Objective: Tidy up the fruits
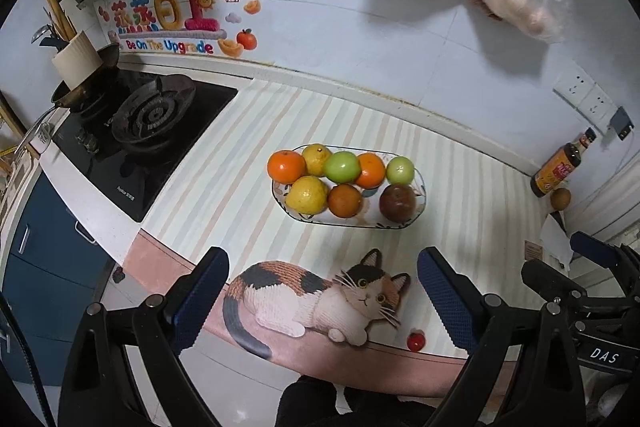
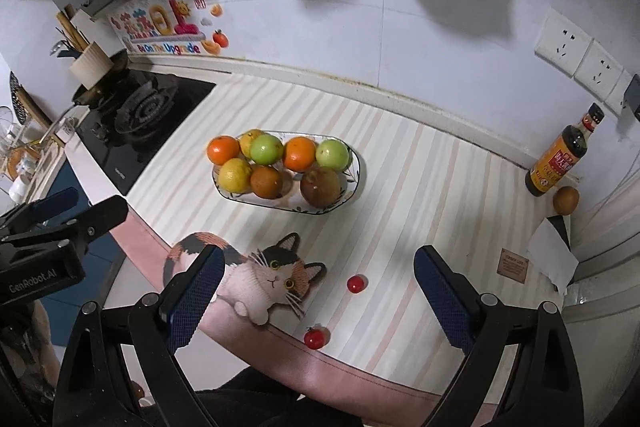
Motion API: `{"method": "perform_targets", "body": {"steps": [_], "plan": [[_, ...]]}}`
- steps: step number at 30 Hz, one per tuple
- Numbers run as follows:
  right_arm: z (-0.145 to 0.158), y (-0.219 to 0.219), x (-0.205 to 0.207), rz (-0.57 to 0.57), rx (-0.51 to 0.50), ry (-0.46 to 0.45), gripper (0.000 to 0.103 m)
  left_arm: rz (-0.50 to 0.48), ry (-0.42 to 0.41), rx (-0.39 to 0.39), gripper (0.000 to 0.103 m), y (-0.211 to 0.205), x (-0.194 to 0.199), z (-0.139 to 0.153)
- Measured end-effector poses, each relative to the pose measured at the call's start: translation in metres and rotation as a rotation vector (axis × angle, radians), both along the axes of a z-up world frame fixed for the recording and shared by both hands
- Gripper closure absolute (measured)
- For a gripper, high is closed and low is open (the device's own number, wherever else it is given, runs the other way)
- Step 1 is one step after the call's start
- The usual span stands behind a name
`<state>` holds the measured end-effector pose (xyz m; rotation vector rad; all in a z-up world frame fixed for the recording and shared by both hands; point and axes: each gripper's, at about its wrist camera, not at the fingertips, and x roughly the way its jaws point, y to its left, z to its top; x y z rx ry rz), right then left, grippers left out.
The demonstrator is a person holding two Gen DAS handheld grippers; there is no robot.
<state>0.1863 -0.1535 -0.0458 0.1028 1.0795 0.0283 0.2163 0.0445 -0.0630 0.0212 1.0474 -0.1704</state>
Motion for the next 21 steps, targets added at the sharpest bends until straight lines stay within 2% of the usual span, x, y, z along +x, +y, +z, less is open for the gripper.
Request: {"method": "perform_targets", "body": {"steps": [7,14,18,21], "plan": [[0.022,0.0,-0.013,0.008,0.007,-0.032,0.005,-0.005,-0.031,-0.018,0.006,-0.003,-0.013,0.018],[0.026,-0.005,-0.015,0.002,0.024,-0.041,0.005,0.003,-0.039,-0.018,0.006,-0.004,-0.014,0.021],[0.018,-0.015,-0.009,-0.007,0.054,-0.033,0.005,0.024,-0.043,-0.004,0.006,-0.007,-0.013,0.02],[-0.003,-0.032,0.002,-0.016,0.086,-0.006,0.005,0.055,-0.037,0.006,0.004,-0.01,-0.009,0.013]]}}
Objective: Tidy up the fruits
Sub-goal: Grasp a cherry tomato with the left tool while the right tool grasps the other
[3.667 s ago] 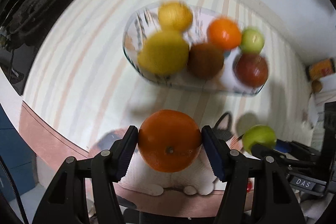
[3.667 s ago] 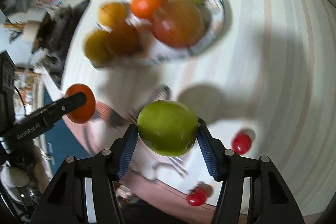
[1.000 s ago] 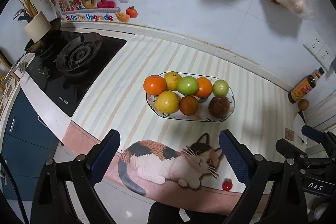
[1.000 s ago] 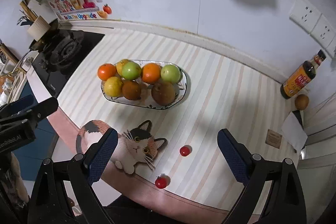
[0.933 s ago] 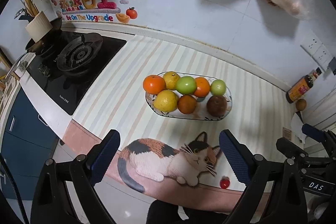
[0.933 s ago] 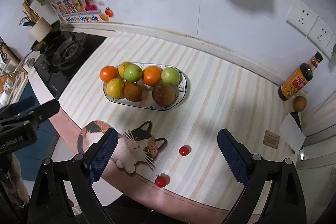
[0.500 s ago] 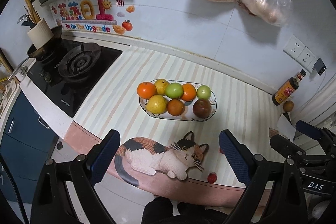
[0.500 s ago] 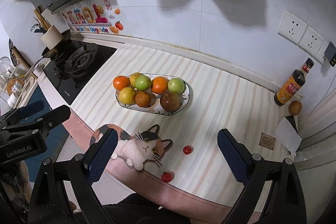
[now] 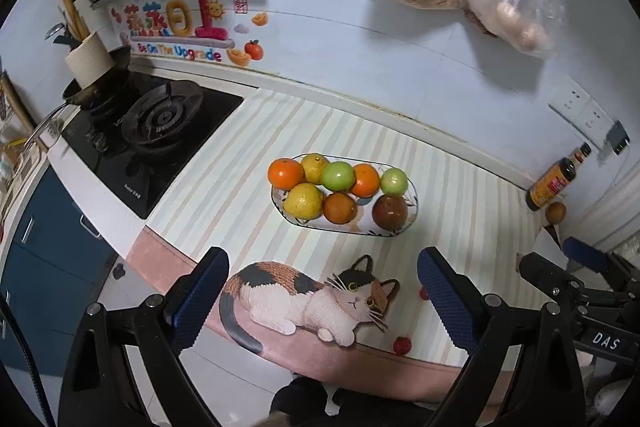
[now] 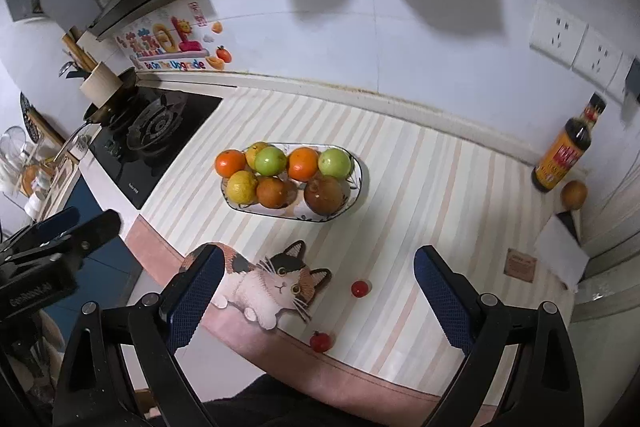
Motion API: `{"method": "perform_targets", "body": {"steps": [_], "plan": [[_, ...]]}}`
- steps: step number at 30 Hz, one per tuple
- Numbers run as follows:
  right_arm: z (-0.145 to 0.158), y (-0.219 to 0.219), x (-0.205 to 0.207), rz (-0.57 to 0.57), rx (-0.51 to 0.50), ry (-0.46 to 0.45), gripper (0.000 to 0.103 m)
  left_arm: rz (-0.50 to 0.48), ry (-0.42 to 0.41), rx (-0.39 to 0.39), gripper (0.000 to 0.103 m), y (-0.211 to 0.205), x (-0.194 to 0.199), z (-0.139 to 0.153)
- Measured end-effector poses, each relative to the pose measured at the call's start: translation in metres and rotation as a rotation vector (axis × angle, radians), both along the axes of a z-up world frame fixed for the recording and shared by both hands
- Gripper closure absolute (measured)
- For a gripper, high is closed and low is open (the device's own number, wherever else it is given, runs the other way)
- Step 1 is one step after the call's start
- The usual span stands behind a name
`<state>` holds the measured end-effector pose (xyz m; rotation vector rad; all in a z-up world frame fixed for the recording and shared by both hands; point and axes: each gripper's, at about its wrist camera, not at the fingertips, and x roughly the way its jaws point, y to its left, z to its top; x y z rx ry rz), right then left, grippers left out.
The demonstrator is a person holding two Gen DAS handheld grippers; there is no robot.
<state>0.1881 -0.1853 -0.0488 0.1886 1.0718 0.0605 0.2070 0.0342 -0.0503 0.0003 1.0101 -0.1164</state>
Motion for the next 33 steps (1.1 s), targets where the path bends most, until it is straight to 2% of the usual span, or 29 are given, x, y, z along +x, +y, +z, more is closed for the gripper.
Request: {"method": "perform_targets", "body": {"steps": [3,7,8,10,13,17,20,22,25,29,31,33], "plan": [[-0.032,-0.016,0.014,0.002,0.022,0.043,0.005,0.043,0.019,0.047,0.0,-0.006,0.008,-0.016],[-0.107,-0.037,0.039,0.021,0.027,0.157,0.008,0.102,0.085,0.093,0.0,-0.016,0.015,-0.056],[-0.123,-0.039,0.042,0.032,0.034,0.178,0.012,0.111,0.11,0.104,0.0,-0.019,0.016,-0.069],[-0.161,-0.043,0.049,0.049,0.045,0.244,0.035,0.124,0.169,0.13,0.0,-0.027,0.015,-0.1],[-0.215,-0.047,0.053,0.061,0.112,0.343,0.054,0.126,0.274,0.159,0.0,-0.04,0.012,-0.147],[-0.257,-0.045,0.052,0.095,0.155,0.41,0.055,0.125,0.367,0.179,0.0,-0.052,0.003,-0.189],[-0.271,-0.038,0.054,0.141,0.152,0.408,0.063,0.119,0.418,0.172,0.0,-0.059,-0.002,-0.21],[-0.276,-0.032,0.053,0.176,0.135,0.408,0.076,0.116,0.445,0.148,0.0,-0.062,-0.006,-0.22],[-0.271,-0.035,0.048,0.179,0.122,0.386,0.076,0.102,0.478,0.1,0.0,-0.068,-0.011,-0.229],[-0.261,-0.056,0.039,0.145,0.154,0.377,0.076,0.054,0.511,0.019,0.003,-0.081,-0.014,-0.235],[-0.258,-0.066,0.033,0.13,0.15,0.376,0.076,0.006,0.523,-0.005,0.012,-0.094,-0.015,-0.239],[-0.258,-0.073,0.029,0.109,0.155,0.382,0.076,-0.039,0.543,-0.013,0.029,-0.108,-0.015,-0.244]]}}
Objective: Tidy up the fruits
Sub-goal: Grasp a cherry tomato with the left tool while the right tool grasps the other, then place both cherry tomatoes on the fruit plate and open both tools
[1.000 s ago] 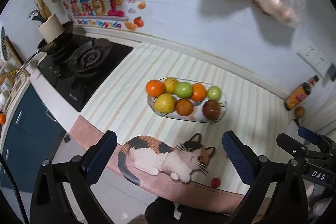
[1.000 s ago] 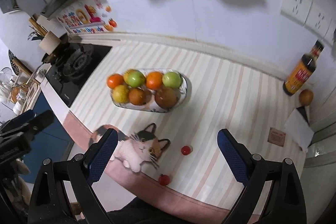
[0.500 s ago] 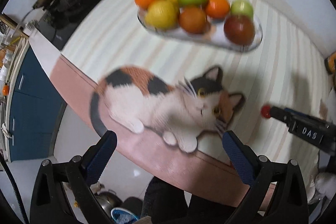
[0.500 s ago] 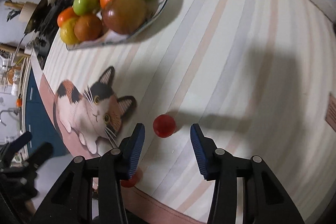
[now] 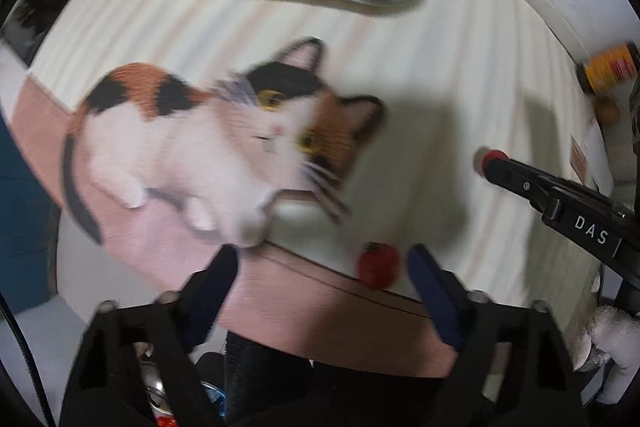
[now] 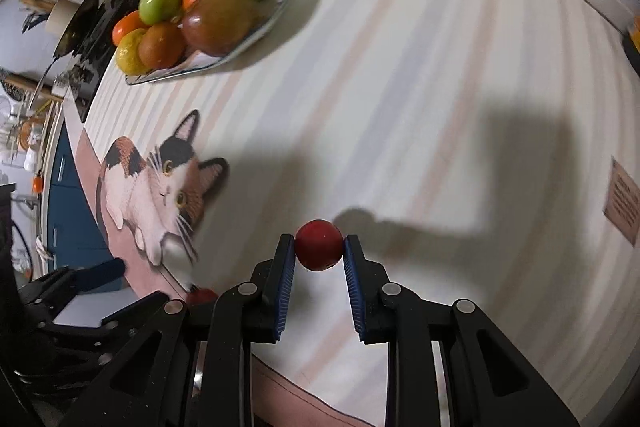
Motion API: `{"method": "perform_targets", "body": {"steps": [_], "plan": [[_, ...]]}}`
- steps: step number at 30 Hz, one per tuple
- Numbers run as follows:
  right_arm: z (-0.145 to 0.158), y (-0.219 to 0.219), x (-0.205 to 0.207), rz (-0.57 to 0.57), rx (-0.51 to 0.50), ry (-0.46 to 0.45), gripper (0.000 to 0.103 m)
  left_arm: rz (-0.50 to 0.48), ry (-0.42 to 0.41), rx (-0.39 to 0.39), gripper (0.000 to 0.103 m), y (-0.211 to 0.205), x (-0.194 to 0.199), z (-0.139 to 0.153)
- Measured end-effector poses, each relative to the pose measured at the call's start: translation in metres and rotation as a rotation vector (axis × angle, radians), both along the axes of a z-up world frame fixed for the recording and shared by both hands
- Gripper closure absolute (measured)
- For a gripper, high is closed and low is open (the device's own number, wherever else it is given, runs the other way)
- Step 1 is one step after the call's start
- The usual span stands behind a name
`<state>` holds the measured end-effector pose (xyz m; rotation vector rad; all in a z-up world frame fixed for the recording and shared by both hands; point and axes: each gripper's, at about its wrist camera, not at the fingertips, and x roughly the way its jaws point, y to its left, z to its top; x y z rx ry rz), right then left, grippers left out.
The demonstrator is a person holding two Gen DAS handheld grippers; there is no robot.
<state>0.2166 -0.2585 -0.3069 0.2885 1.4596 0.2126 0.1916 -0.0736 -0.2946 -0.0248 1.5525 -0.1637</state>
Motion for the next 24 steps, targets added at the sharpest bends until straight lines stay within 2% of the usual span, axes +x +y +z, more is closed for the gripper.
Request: {"method": "perform_targets", "body": {"steps": [5,7,9,10,14,17,24], "plan": [[-0.004,-0.018,-0.01,-0.042,-0.002,0.021,0.076,-0.083,0.062,-0.035,0.044,-0.032,0.0,-0.018],[-0.005,-0.021,-0.013,-0.052,0.001,0.024,0.076,-0.104,0.082,-0.042,0.054,-0.041,0.001,-0.025],[-0.005,-0.024,-0.014,-0.056,0.001,0.024,0.076,-0.12,0.098,-0.037,0.071,-0.048,0.002,-0.031],[-0.005,-0.025,-0.014,-0.058,0.003,0.024,0.076,-0.123,0.102,-0.033,0.074,-0.05,0.002,-0.033],[0.0,-0.026,-0.009,-0.059,0.02,0.018,0.076,-0.104,0.102,-0.044,0.076,-0.048,0.008,-0.03],[0.007,-0.025,0.006,-0.064,0.054,-0.001,0.076,-0.065,0.088,-0.065,0.076,-0.031,0.026,-0.016],[0.024,-0.025,0.081,-0.159,0.237,-0.075,0.076,0.072,-0.069,-0.122,0.076,0.002,0.101,0.038]]}}
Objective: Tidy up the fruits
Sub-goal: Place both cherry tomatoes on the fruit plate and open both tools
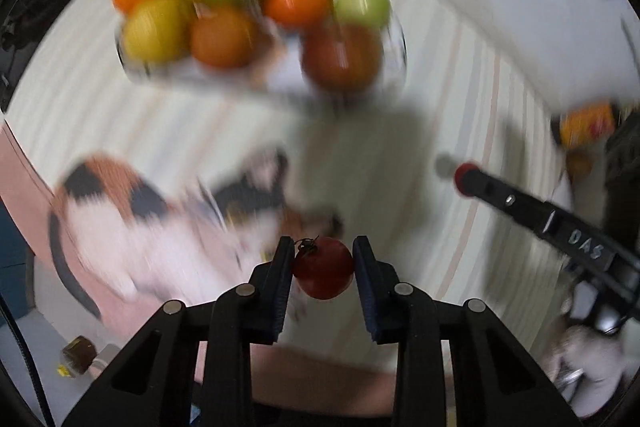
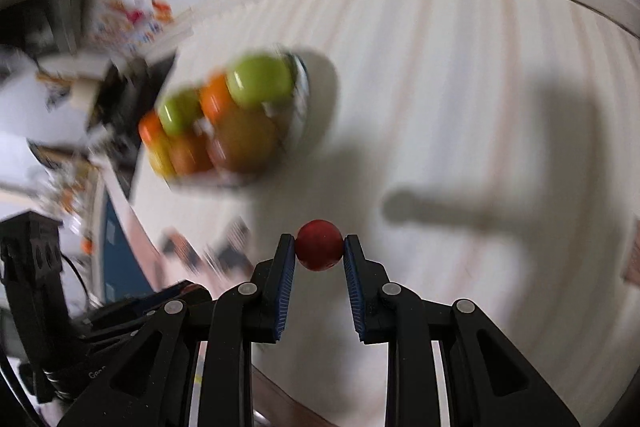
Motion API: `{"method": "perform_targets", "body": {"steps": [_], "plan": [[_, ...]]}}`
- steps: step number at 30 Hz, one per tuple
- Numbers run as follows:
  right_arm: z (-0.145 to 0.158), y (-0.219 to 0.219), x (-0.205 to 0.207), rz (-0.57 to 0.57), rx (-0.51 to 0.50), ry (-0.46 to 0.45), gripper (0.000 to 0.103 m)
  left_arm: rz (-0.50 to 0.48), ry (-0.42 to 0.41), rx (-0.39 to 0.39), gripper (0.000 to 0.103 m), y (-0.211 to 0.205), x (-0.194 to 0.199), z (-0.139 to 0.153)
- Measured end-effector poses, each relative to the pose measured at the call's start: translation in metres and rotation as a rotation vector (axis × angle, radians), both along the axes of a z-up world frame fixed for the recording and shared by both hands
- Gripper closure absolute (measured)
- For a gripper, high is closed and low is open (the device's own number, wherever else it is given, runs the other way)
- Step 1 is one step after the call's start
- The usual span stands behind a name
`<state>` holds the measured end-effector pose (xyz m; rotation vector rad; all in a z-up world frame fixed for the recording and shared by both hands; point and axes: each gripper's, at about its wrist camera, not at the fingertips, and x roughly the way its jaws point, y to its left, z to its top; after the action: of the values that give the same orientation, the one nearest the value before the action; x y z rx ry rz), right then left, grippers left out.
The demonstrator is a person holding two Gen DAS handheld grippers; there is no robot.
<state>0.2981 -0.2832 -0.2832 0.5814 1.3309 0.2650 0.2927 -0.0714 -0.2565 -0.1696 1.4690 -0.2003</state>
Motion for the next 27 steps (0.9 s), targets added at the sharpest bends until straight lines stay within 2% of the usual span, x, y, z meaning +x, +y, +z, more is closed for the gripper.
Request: {"method": "perform_targets", "body": {"steps": [3,6,8,15,19,20,22,24,27], "plan": [[-0.006,0.002,0.043,-0.038,0.096,0.02,0.076,0.07,-0.036,-0.05,0.075,0.02,0.029,0.005],[-0.016,0.008,0.071,-0.04,0.109,0.047,0.076,0.125,-0.04,-0.079,0.075,0.028,0.052,0.001],[-0.025,0.012,0.087,-0.035,0.115,0.078,0.076,0.156,-0.014,-0.098,0.075,0.033,0.065,-0.011],[-0.039,0.031,0.109,0.021,0.092,0.125,0.075,0.221,0.052,-0.124,0.075,0.049,0.074,-0.041],[-0.043,0.029,0.109,0.024,0.076,0.154,0.072,0.253,0.075,-0.13,0.074,0.047,0.081,-0.045],[-0.044,0.028,0.109,0.017,0.074,0.162,0.07,0.262,0.077,-0.135,0.073,0.05,0.076,-0.04],[-0.045,0.022,0.106,0.01,0.074,0.168,0.059,0.273,0.074,-0.139,0.068,0.052,0.077,-0.041],[-0.046,0.021,0.105,0.008,0.068,0.179,0.053,0.28,0.074,-0.133,0.054,0.053,0.075,-0.04],[-0.043,0.017,0.103,0.001,0.061,0.179,0.053,0.286,0.075,-0.135,0.051,0.056,0.072,-0.038]]}}
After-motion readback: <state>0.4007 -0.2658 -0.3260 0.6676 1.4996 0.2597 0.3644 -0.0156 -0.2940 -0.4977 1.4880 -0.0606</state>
